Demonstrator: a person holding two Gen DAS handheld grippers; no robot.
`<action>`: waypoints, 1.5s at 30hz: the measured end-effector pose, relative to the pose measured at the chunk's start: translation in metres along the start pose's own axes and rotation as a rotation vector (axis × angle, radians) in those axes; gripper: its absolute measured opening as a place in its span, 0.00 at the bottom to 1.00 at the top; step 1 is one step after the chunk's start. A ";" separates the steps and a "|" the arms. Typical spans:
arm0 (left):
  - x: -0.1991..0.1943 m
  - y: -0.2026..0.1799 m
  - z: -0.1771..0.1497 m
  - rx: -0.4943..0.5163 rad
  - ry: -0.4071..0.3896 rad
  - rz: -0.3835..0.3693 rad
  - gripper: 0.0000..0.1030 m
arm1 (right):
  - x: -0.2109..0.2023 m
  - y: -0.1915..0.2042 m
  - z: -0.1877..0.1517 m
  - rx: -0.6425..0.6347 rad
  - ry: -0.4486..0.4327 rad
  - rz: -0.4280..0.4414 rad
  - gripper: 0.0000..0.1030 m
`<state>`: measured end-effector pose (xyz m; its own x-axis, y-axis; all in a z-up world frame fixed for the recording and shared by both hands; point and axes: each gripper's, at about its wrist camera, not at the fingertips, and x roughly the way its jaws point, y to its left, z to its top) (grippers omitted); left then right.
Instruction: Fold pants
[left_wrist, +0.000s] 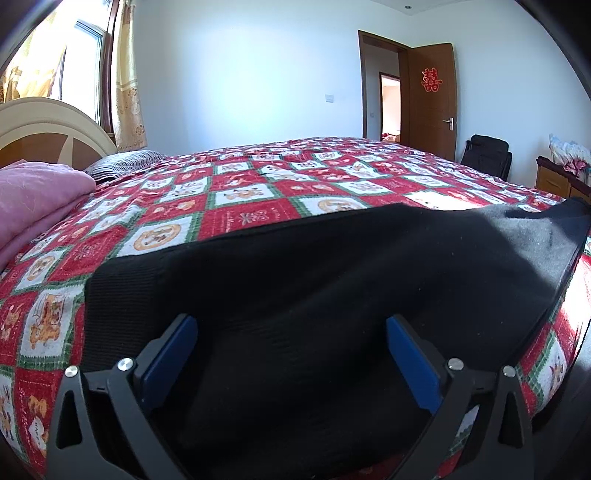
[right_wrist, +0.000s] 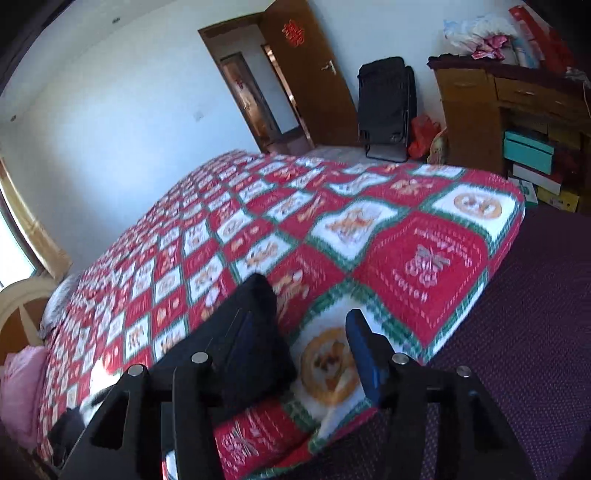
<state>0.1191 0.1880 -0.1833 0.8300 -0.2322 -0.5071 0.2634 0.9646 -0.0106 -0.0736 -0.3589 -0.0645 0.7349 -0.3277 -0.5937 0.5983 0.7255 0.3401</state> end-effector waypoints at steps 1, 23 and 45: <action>0.000 0.000 0.000 0.000 0.000 0.000 1.00 | 0.003 0.006 0.004 -0.020 0.007 0.022 0.53; -0.001 0.005 -0.001 -0.029 -0.021 -0.004 1.00 | 0.063 0.032 0.018 -0.186 0.056 -0.111 0.37; -0.015 0.084 0.027 -0.222 0.005 0.186 1.00 | 0.050 0.258 -0.096 -0.674 0.320 0.427 0.45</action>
<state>0.1426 0.2692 -0.1531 0.8513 -0.0486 -0.5223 -0.0077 0.9944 -0.1052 0.0869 -0.1301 -0.0763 0.6678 0.1682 -0.7251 -0.1012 0.9856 0.1354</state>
